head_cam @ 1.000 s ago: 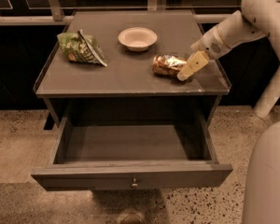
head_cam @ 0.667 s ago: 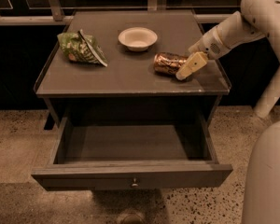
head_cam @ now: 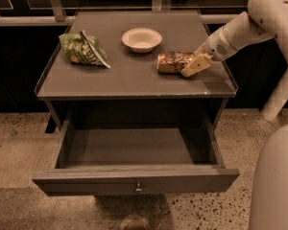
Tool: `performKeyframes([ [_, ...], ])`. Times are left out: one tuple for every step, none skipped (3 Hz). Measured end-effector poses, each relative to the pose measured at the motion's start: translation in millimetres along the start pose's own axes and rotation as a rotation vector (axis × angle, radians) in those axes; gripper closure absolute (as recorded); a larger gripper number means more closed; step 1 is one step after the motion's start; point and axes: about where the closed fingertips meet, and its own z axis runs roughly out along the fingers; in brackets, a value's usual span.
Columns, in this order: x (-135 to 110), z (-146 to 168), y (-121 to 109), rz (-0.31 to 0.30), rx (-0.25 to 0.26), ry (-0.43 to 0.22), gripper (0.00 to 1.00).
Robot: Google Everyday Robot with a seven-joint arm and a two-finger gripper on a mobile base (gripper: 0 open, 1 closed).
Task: Place orange can into top drawer
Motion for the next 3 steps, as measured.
performKeyframes([
  [0,0,0,0.000,0.000,0.000,0.85],
  [0,0,0,0.000,-0.001,0.000,1.00],
  [7,-14,12,0.004,0.011,-0.012,1.00],
])
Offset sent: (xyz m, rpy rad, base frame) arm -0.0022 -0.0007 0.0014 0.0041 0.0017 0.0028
